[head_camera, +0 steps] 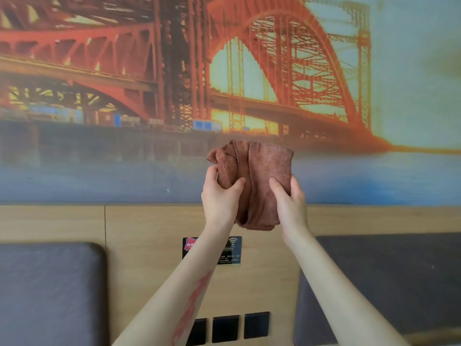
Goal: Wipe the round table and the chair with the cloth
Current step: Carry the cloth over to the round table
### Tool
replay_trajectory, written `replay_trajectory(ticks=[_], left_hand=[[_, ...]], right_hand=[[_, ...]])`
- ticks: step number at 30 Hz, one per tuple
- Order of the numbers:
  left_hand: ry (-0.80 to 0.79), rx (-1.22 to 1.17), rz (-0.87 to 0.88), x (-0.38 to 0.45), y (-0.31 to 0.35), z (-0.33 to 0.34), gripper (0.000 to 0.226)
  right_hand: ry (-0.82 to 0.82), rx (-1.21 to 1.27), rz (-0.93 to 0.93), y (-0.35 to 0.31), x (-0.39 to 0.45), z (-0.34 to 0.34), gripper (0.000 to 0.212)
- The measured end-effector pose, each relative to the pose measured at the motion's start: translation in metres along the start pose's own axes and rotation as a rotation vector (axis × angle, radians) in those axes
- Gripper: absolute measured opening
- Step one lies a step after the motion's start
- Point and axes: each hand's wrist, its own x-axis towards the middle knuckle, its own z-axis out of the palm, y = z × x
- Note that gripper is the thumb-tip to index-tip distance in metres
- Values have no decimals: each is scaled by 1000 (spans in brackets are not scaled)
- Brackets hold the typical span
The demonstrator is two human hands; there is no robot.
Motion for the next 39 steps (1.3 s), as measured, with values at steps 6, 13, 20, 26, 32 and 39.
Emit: replay_trajectory(ticks=[6,13,20,26,32,39], left_hand=[[-80,-120,-61,-13,1,11,14],[-361,-353,-266,-59,3,57,23],[-690,-636,-426,-160,71,120,13],[-951,-818,-517,-279,152,157,15],[-1098,-933,-583,-440,255,164,20],[-1310,-1061,-731,-621,381,131,20]], right_hand=[[90,-48,20,-7,-9,-21,15],[283,-112,73,-35,-45,-102,20],[551,-283,-8,-120,-112,-216,19],[749,-397,-114,-231,-208,-299,20],[941,-587,-178,-357,-345,-370,18],[1108,-790,-220,-505,-507,-422,19]])
